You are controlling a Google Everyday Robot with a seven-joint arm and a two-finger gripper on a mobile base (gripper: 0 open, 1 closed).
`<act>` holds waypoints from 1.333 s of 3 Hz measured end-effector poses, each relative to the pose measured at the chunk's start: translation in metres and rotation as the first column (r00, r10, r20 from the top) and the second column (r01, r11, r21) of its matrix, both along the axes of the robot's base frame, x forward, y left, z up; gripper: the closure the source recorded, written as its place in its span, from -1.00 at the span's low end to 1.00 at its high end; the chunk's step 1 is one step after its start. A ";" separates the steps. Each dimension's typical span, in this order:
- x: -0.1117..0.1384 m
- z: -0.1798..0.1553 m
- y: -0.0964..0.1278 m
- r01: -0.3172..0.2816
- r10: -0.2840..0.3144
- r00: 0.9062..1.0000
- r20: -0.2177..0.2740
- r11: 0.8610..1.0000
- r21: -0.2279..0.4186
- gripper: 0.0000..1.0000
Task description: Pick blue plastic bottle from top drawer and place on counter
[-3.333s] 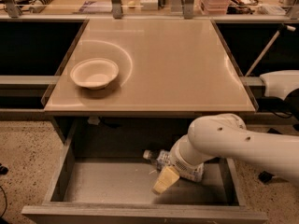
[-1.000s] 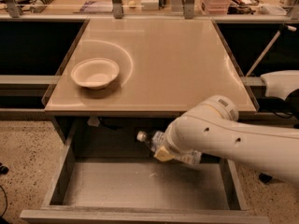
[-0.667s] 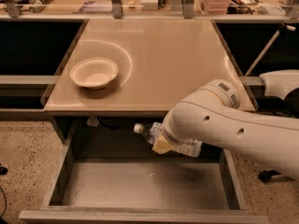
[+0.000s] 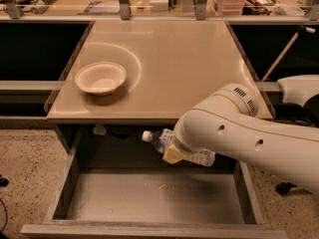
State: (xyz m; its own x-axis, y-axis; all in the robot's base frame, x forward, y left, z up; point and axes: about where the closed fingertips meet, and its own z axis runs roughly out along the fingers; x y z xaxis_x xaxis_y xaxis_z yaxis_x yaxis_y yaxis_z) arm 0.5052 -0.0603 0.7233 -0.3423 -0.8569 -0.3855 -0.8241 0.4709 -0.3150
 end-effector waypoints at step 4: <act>-0.047 0.058 -0.105 0.137 -0.150 0.986 -0.067 0.975 -0.173 1.00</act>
Offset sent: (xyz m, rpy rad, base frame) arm -0.0599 -0.1692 0.1114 -0.2719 0.0624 -0.2054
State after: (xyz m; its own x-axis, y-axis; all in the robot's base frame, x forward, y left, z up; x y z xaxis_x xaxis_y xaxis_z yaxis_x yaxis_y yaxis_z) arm 0.4584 -0.1648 0.7817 -0.4898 -0.8468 -0.2074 -0.7772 0.5319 -0.3361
